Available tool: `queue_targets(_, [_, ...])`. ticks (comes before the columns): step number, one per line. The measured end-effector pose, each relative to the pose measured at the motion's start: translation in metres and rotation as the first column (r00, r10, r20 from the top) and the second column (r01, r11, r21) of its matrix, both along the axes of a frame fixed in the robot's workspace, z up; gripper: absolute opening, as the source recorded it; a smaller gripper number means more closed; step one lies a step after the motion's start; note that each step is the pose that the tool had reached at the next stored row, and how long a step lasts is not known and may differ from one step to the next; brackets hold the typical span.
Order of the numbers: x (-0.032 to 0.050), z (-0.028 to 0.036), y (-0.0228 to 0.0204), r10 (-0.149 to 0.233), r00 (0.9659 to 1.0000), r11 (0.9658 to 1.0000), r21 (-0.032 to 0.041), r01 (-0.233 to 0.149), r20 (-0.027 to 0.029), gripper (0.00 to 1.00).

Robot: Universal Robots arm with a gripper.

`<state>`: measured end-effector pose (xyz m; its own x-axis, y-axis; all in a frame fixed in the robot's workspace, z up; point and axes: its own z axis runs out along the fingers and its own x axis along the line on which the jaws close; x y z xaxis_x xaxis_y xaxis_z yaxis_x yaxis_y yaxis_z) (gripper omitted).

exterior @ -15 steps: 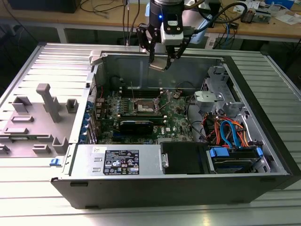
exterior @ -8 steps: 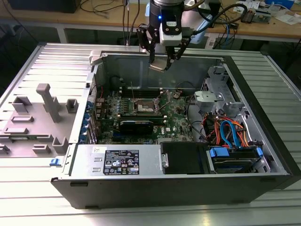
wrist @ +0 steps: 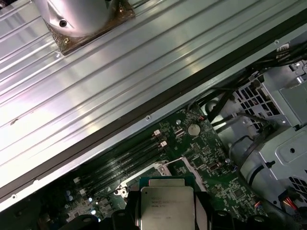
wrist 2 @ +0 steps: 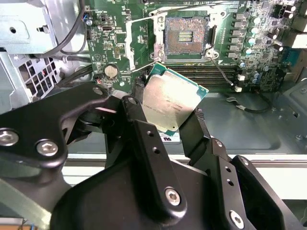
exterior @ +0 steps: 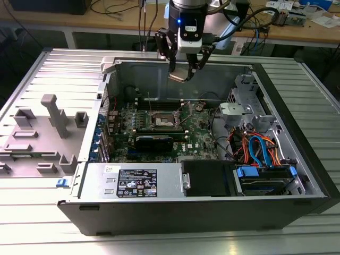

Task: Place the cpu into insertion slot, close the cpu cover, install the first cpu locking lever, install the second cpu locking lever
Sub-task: 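Place the cpu into insertion slot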

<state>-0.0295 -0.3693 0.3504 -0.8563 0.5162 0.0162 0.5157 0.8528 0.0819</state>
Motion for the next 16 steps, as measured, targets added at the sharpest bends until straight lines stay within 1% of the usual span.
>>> queue_targets(4, [0.0000, -0.0010, -0.0002, -0.020, 0.9998, 0.9998, -0.0007, 0.020, 0.0000, 0.55])
queue_targets(8, [0.0000, -0.0021, -0.0004, -0.047, 0.9989, 0.9989, -0.0014, 0.047, 0.0000, 0.55])
queue_targets(11, [0.0000, -0.0025, -0.0004, -0.060, 0.9982, 0.9982, -0.0022, 0.060, 0.0000, 0.55])
queue_targets(13, [0.0000, -0.0034, -0.0006, -0.083, 0.9965, 0.9965, -0.0027, 0.083, 0.0000, 0.55])
queue_targets(16, [-0.0001, -0.0043, -0.0013, -0.098, 0.9952, 0.9952, -0.0028, 0.098, 0.0001, 0.55])
